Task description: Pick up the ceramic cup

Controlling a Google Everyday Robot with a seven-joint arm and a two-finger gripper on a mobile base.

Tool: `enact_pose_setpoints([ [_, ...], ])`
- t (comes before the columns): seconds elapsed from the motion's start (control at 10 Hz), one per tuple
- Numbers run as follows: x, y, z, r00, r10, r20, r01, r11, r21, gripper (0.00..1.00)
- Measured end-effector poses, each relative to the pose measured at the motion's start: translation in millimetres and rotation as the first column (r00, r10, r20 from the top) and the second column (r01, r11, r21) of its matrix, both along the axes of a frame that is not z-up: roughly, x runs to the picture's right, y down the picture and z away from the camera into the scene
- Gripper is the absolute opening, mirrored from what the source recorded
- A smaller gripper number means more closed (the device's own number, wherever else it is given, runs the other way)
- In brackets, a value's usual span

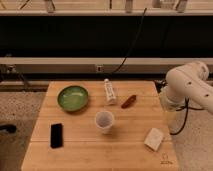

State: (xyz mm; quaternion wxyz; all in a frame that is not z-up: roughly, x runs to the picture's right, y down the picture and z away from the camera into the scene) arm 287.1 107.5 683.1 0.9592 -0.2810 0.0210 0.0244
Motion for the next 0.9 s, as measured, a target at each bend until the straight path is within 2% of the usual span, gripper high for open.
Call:
enact_pose_setpoints([
  [0.6,-0.2,0.4,0.1,1.000,-0.001,0.000,0.001,1.0000,-0.001,0.80],
  [0.7,-3.5,1.2,-1.3,1.000,-0.013,0.001,0.013,0.9999,-0.002,0.80],
  [0.9,-27.8,1.4,-3.9,0.998,-0.061,0.017,0.061,0.9981,-0.004,0.80],
])
